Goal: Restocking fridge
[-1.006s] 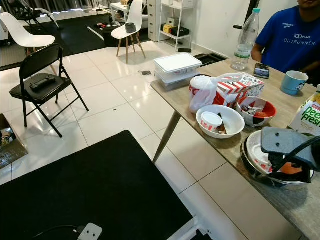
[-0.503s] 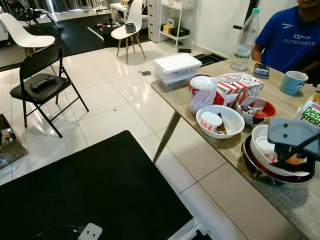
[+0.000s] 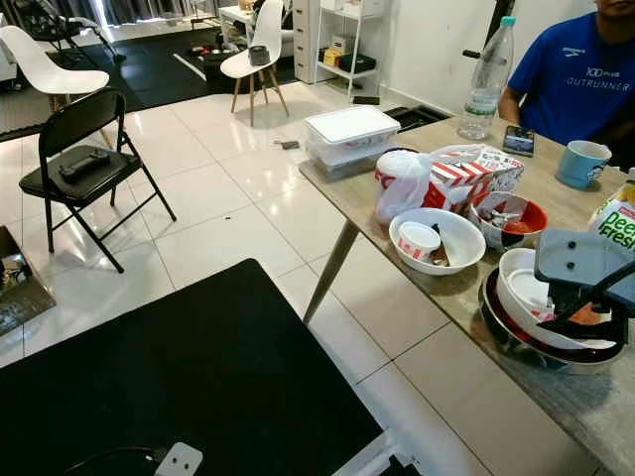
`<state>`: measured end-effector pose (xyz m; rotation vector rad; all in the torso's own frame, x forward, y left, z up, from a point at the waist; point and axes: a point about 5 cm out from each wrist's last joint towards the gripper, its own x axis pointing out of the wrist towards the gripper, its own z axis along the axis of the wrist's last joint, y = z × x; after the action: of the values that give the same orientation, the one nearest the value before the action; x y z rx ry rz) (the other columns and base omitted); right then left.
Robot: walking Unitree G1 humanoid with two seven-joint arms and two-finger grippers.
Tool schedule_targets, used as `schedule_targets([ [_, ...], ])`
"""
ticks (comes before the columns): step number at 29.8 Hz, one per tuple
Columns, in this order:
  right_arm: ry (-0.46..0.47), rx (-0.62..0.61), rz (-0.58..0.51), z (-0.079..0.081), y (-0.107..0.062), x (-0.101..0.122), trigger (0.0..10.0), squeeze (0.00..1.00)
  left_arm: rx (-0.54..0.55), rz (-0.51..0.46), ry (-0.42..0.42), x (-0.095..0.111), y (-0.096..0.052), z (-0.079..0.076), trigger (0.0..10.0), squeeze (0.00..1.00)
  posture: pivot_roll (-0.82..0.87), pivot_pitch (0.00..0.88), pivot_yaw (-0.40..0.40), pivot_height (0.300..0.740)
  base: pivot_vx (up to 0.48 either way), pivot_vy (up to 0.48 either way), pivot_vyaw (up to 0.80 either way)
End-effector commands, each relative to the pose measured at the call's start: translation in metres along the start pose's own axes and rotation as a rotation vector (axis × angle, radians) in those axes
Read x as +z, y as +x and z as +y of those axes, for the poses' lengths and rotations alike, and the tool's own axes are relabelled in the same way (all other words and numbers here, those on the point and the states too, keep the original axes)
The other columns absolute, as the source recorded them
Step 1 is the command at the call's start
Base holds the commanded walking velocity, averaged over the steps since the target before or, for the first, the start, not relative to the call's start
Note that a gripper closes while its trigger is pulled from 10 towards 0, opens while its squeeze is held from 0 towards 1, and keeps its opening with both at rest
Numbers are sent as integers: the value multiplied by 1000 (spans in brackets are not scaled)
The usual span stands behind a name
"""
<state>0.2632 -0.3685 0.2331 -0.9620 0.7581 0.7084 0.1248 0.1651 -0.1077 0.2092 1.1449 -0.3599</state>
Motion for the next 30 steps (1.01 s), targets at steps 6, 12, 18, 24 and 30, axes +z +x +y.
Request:
schedule_targets([
  [6, -1, 14, -34, 2, -1, 3, 10000, 0, -56, 103, -24, -27, -2, -14, 10000, 0, -52, 0, -9, 740, 0, 0, 0],
  [12, -47, 13, -243, -3, -10, 32, 10000, 0, -56, 105, -23, -28, -2, -14, 10000, 0, -52, 0, -9, 740, 0, 0, 0],
  [18, -81, -43, -187, -8, -9, 30, 10000, 0, -56, 106, -24, -28, -2, -14, 10000, 0, -52, 0, -13, 740, 0, 0, 0],
  [24, -87, -74, -10, -9, -4, 11, 10000, 0, -55, 107, -26, -28, -2, -15, 10000, 0, -52, 0, -13, 740, 0, 0, 0],
  [30, -64, -34, 10, -4, -2, 6, 10000, 0, -54, 111, -25, -30, -3, -14, 10000, 0, -50, 0, -13, 740, 0, 0, 0],
])
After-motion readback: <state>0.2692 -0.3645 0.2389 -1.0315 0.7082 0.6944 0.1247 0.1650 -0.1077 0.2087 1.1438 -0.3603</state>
